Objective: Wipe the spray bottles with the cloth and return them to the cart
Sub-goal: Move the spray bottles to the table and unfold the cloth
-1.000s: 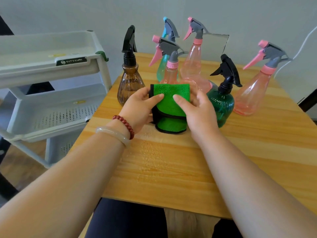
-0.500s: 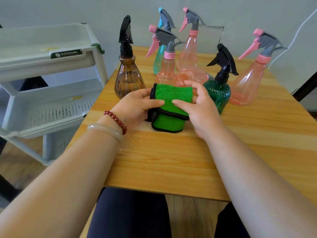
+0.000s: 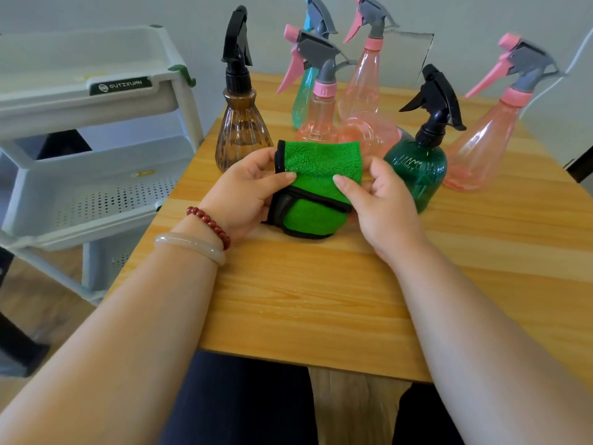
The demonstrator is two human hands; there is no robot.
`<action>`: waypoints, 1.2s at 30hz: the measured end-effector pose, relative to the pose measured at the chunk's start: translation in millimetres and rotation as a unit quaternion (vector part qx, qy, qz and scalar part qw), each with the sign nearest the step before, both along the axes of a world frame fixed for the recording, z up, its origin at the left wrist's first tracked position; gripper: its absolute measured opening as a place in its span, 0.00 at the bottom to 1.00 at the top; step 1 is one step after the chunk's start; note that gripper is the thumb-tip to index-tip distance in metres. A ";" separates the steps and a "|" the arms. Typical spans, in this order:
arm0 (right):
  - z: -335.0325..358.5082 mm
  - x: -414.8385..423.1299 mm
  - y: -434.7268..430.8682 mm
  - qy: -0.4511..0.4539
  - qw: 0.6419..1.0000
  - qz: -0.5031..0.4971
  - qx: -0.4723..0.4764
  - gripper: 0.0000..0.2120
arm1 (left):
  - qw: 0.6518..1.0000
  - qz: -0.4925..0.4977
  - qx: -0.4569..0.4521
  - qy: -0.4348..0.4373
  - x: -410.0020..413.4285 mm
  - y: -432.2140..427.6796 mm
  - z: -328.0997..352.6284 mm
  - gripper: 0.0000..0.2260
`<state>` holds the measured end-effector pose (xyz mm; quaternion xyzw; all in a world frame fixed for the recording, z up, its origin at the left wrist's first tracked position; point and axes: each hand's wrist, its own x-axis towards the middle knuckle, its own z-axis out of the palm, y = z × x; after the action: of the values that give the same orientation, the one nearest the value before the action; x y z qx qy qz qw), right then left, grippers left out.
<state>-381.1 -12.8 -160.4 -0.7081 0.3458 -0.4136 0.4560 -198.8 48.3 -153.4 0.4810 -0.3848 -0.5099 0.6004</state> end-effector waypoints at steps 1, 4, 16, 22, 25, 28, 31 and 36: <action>-0.7 0.3 0.0 -0.016 1.000 0.007 0.002 0.08 | 1.000 -0.005 -0.005 0.013 0.8 -0.2 0.1 0.11; -4.6 0.3 -3.5 -0.088 0.995 0.023 0.050 0.14 | 0.998 -0.036 -0.023 0.054 2.9 0.7 -1.4 0.13; -5.8 -3.3 -6.6 -0.157 0.975 0.020 0.158 0.18 | 0.999 -0.004 -0.037 -0.016 -1.6 3.0 -0.8 0.06; -8.2 -3.6 0.1 -0.116 0.992 0.008 0.044 0.15 | 0.995 0.000 -0.052 -0.083 0.5 2.1 -4.3 0.21; -6.1 -2.1 -0.3 -0.172 0.980 0.017 0.096 0.20 | 0.998 -0.018 -0.038 -0.041 -0.5 4.1 -1.7 0.29; -7.4 -2.4 -2.0 -0.183 0.979 0.010 0.093 0.14 | 0.998 -0.051 -0.005 -0.029 -4.5 5.8 1.1 0.23; -6.7 -1.8 -1.1 -0.178 0.980 0.018 0.089 0.10 | 0.994 -0.048 0.014 -0.092 -5.4 5.7 -1.8 0.16; -5.2 2.8 5.4 -0.137 0.989 -0.004 0.052 0.09 | 0.999 -0.016 -0.003 -0.044 -11.9 5.3 1.4 0.09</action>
<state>-378.3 -7.4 -165.6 -0.6185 0.3041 -0.4898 0.5340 -210.7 53.6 -151.9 0.4951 -0.4204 -0.4961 0.5763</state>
